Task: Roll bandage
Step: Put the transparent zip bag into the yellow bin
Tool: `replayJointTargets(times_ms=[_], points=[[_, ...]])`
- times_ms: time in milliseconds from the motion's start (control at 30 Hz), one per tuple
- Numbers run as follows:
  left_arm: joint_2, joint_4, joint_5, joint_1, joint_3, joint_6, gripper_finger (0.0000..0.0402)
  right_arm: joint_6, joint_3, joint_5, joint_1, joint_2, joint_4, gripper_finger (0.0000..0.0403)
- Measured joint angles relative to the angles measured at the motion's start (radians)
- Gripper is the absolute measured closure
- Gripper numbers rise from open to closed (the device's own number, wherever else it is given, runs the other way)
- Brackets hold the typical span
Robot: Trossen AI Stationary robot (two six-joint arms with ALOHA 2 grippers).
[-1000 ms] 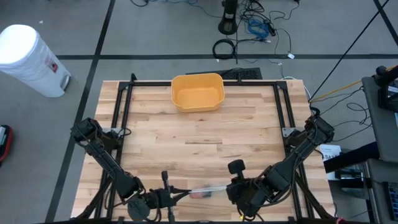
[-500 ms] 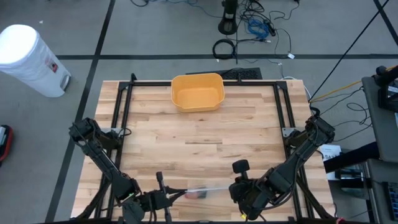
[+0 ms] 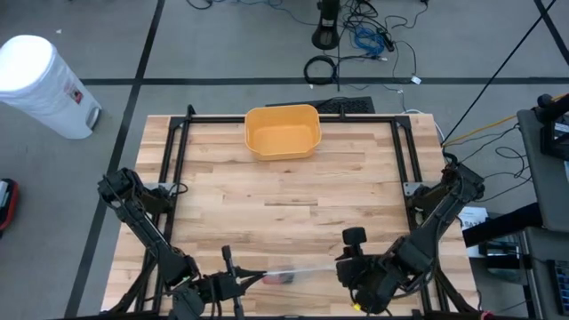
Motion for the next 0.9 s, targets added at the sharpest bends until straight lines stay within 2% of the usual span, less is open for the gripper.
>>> replayJointTargets(times_ms=[133,300,433,667,900], points=[[0.001,-0.001,0.001,0.0,0.0,0.0,0.04,0.068,-0.01,0.003,0.043,0.006,-0.013,0.0241],[0.001,0.0,0.002,0.0,0.0,0.0,0.04,0.191,-0.089,0.127,0.096,0.008,0.006,0.0241],[0.001,-0.001,0.0,0.0,0.0,-0.002,0.04,0.253,-0.166,0.133,0.111,0.008,0.045,0.0241],[0.002,-0.001,0.0,0.001,0.0,0.001,0.04,0.223,-0.238,0.139,0.109,0.008,0.226,0.0241],[0.002,0.0,-0.002,0.001,0.0,0.001,0.04,0.165,-0.238,0.158,0.082,0.008,0.268,0.0241]])
